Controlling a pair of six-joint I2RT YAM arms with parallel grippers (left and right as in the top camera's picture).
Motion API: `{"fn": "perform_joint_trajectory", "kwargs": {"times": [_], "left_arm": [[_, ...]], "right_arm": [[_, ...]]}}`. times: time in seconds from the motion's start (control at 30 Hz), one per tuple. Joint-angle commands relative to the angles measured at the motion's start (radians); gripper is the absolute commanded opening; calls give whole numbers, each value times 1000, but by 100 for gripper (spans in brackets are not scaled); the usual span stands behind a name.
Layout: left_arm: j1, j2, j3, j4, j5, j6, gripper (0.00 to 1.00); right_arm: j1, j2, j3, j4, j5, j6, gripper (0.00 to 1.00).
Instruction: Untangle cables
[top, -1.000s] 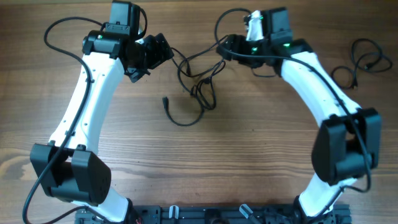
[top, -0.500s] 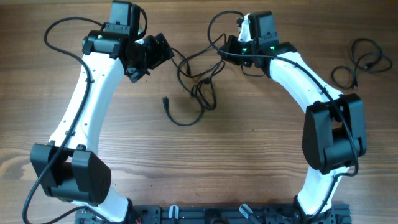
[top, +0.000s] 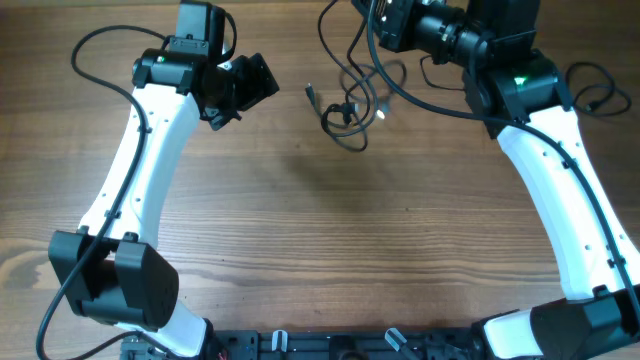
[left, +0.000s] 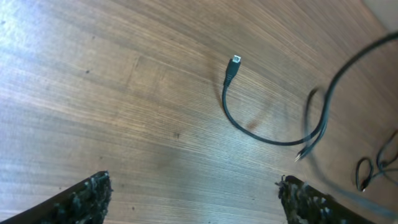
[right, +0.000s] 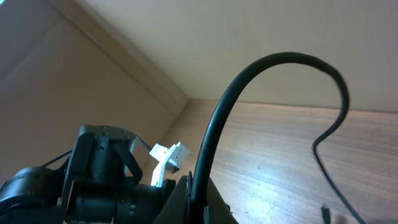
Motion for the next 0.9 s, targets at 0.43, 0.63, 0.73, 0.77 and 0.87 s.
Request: {"fn": "perform_joint_trajectory", "kwargs": {"times": [0.43,0.63,0.73,0.77,0.87], "left_arm": [[-48,38,-1,-29,561,806,82],[-156,79,-2,63,540,866,67],[-199,95,-2,153,440,855,59],[-207,101,-2,160,440,855,59],[-224,127,-2,157,440,856,57]], "right_arm": [[-21,-1,10,-92,-21,23,4],[-26,-1,10,-140,-21,19,4],[-26,-1,10,-141,-22,19,4],[-26,-1,10,-141,-24,20,4],[-26,-1,10,-142,-24,20,4]]}}
